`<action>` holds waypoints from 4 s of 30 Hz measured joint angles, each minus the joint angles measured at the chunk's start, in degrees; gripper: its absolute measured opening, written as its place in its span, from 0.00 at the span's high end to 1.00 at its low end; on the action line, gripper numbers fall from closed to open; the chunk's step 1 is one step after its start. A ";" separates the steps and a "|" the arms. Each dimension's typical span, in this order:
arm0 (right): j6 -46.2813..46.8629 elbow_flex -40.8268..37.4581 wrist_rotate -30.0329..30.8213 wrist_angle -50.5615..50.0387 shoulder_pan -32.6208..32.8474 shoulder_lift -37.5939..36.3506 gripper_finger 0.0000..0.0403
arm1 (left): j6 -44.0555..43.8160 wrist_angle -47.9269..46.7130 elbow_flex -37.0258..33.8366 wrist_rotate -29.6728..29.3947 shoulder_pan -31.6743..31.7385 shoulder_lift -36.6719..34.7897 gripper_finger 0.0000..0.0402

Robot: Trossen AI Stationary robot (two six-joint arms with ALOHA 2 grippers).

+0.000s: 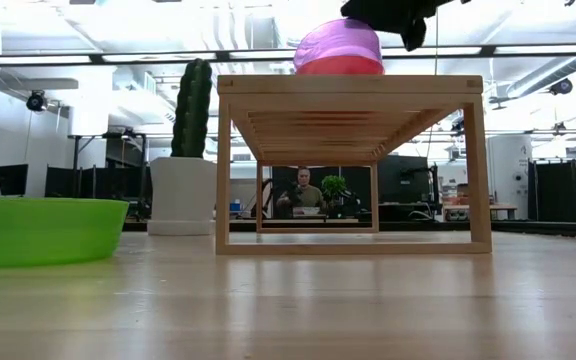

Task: Place and stack bowls onto a shelf
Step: Stack the purple bowl on top the orange bowl on the shelf, then stack the orange patterned bowl on top of the yellow patterned bowl on the shelf

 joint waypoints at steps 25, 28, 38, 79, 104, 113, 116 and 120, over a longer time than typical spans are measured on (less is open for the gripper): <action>3.91 0.00 -0.64 -7.82 -0.36 -3.54 0.83 | -6.90 4.64 -15.00 0.04 0.00 -6.95 0.72; 2.93 0.00 -1.27 -10.42 -0.36 -5.71 0.85 | -10.58 1.33 -15.39 0.09 -0.25 -6.97 0.72; -6.52 0.02 -1.58 -12.15 -0.25 -7.47 0.87 | -26.76 -7.33 -20.58 5.13 -7.92 -6.97 0.72; -9.50 0.02 -10.68 -8.92 2.04 -6.47 0.87 | -68.48 -12.71 -17.94 8.80 -40.28 15.52 0.64; -9.49 0.02 -10.70 -8.87 2.02 -6.47 0.87 | -68.85 -1.62 -26.47 3.56 -41.92 14.57 0.97; -9.29 0.02 -10.70 -9.73 2.02 -6.47 0.87 | -66.16 -2.17 -26.14 0.96 -41.88 10.44 0.99; -8.10 0.02 -10.72 -10.87 2.02 -6.47 0.87 | -65.38 -2.19 -26.14 -2.85 -41.43 6.75 0.99; -7.96 0.04 -10.72 -13.77 2.02 -6.87 0.87 | -65.09 -3.32 -26.05 -11.46 -39.17 -0.46 1.00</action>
